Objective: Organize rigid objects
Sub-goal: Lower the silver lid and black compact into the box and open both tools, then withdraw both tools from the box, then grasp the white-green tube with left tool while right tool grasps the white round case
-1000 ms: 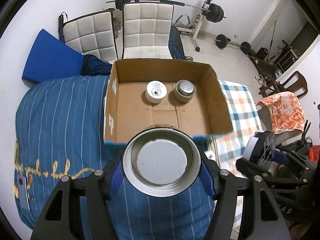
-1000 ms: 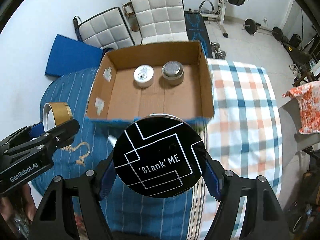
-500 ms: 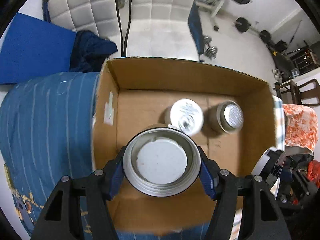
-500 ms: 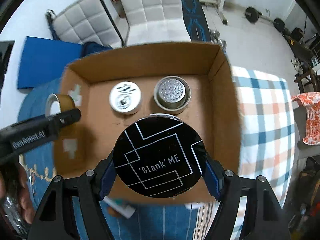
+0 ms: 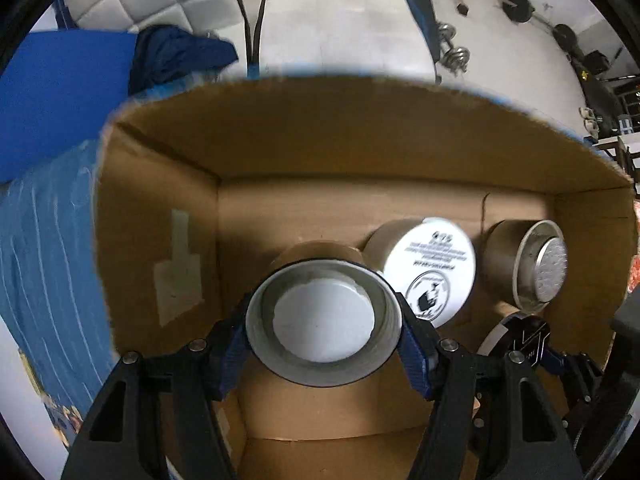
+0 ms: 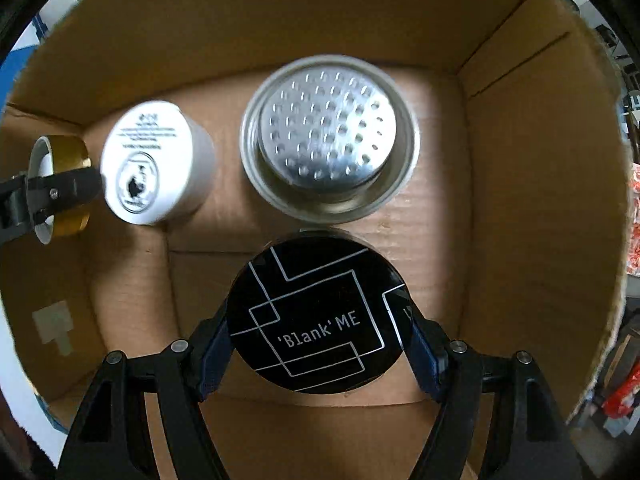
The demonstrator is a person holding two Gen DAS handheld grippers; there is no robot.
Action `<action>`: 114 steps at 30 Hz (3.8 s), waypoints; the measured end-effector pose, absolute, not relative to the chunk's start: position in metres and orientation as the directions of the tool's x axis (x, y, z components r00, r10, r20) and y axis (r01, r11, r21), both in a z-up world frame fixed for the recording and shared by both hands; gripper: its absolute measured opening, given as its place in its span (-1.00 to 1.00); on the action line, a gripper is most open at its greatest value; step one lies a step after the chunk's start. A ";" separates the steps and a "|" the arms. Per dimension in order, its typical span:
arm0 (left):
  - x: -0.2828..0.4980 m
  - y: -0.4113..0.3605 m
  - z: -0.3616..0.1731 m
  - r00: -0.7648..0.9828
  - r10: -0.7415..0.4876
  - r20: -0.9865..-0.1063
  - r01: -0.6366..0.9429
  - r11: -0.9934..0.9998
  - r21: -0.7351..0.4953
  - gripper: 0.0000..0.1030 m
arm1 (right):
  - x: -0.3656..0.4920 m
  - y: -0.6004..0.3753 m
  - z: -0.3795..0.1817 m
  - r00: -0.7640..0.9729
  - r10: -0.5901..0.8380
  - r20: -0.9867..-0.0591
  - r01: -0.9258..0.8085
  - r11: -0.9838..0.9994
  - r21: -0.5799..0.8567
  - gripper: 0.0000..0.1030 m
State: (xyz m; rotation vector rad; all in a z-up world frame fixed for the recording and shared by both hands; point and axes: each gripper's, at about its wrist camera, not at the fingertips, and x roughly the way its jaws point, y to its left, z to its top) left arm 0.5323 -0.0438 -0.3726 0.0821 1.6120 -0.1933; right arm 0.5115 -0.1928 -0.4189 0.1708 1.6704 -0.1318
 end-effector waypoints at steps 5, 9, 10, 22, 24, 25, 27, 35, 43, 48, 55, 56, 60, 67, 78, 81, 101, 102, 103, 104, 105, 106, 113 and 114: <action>0.533 -0.037 -0.375 -0.072 -0.129 -0.989 0.129 0.982 -0.137 0.32 | 0.514 -0.197 -0.436 -0.141 0.028 -0.990 0.195 0.981 0.000 0.50; 0.532 -0.036 -0.374 -0.082 -0.117 -0.990 0.131 0.983 -0.127 0.32 | 0.516 -0.201 -0.444 -0.156 0.027 -0.987 0.201 0.980 -0.005 0.50; 0.531 -0.036 -0.372 -0.081 -0.107 -0.991 0.133 0.984 -0.117 0.32 | 0.516 -0.200 -0.444 -0.155 0.022 -0.988 0.198 0.980 -0.010 0.50; 0.515 -0.043 -0.386 -0.109 -0.022 -0.994 0.181 0.983 -0.042 0.31 | 0.512 -0.179 -0.448 -0.185 -0.030 -0.982 0.140 0.989 -0.057 0.51; 0.515 -0.040 -0.386 -0.114 -0.028 -0.993 0.170 0.984 -0.048 0.31 | 0.513 -0.175 -0.448 -0.191 -0.029 -0.981 0.145 0.988 -0.057 0.52; 0.515 -0.039 -0.386 -0.118 -0.037 -0.992 0.160 0.986 -0.055 0.31 | 0.514 -0.175 -0.447 -0.192 -0.024 -0.981 0.150 0.987 -0.053 0.51; 0.515 -0.033 -0.385 -0.124 -0.068 -0.990 0.141 0.986 -0.085 0.32 | 0.515 -0.177 -0.448 -0.197 -0.012 -0.980 0.159 0.986 -0.044 0.52; 0.496 -0.015 -0.358 -0.055 -0.141 -0.988 0.129 0.981 -0.147 0.83 | 0.511 -0.181 -0.423 -0.144 0.028 -0.989 0.202 0.979 -0.002 1.00; 0.460 -0.006 -0.308 0.122 -0.110 -0.986 0.178 0.980 -0.087 0.97 | 0.482 -0.176 -0.377 -0.017 0.005 -1.000 0.189 0.982 0.001 1.00; 0.436 -0.004 -0.280 0.235 -0.084 -0.968 0.203 0.979 -0.036 0.97 | 0.448 -0.166 -0.334 0.090 -0.009 -0.996 0.183 0.983 0.008 1.00; 0.385 0.008 -0.242 0.346 -0.085 -0.934 0.185 0.983 -0.020 0.97 | 0.402 -0.159 -0.270 0.221 -0.041 -0.974 0.147 0.989 -0.009 1.00; 0.382 0.007 -0.239 0.359 -0.084 -0.930 0.183 0.983 -0.018 0.97 | 0.402 -0.163 -0.265 0.233 -0.045 -0.971 0.142 0.990 -0.012 1.00; 0.355 0.005 -0.219 0.401 -0.102 -0.910 0.170 0.985 -0.036 0.97 | 0.371 -0.163 -0.233 0.295 -0.050 -0.954 0.124 0.992 -0.014 1.00; 0.309 0.009 -0.174 0.470 -0.130 -0.873 0.157 0.986 -0.063 0.97 | 0.328 -0.171 -0.189 0.380 -0.027 -0.924 0.105 0.994 0.014 1.00; 0.271 0.006 -0.128 0.520 -0.167 -0.838 0.160 0.982 -0.096 0.97 | 0.280 -0.184 -0.136 0.448 0.034 -0.893 0.099 0.991 0.088 1.00; 0.271 0.005 -0.136 0.511 -0.125 -0.851 0.140 0.988 -0.061 0.97 | 0.275 -0.193 -0.141 0.432 0.042 -0.901 0.111 0.989 0.099 1.00; 0.327 0.023 -0.428 -0.059 -0.199 -0.978 -0.170 0.968 -0.187 0.48 | 0.310 -0.244 -0.413 0.004 0.094 -0.996 0.340 0.936 0.090 0.59; 0.329 0.022 -0.429 -0.062 -0.202 -0.977 -0.171 0.967 -0.189 0.45 | 0.311 -0.244 -0.417 0.004 0.088 -0.996 0.346 0.935 0.084 0.59; 0.330 0.018 -0.430 -0.062 -0.204 -0.977 -0.162 0.968 -0.192 0.45 | 0.313 -0.245 -0.424 0.000 0.087 -0.996 0.354 0.932 0.082 0.59; 0.331 0.013 -0.430 -0.064 -0.187 -0.980 -0.141 0.974 -0.177 0.45 | 0.314 -0.245 -0.428 -0.002 0.091 -0.996 0.362 0.928 0.084 0.57; 0.331 0.007 -0.429 -0.061 -0.167 -0.984 -0.114 0.981 -0.159 0.42 | 0.315 -0.245 -0.430 0.002 0.094 -0.996 0.367 0.926 0.088 0.49; 0.330 0.003 -0.430 -0.060 -0.149 -0.987 -0.093 0.985 -0.143 0.36 | 0.316 -0.244 -0.432 0.008 0.077 -0.997 0.372 0.925 0.074 0.44; 0.309 -0.014 -0.437 -0.079 -0.090 -0.993 -0.013 0.996 -0.090 -0.25 | 0.309 -0.240 -0.435 -0.011 0.058 -0.998 0.341 0.939 0.050 0.19; 0.305 -0.018 -0.436 -0.077 -0.080 -0.994 0.003 0.997 -0.080 -0.27 | 0.305 -0.238 -0.436 -0.023 0.054 -0.998 0.326 0.944 0.044 0.19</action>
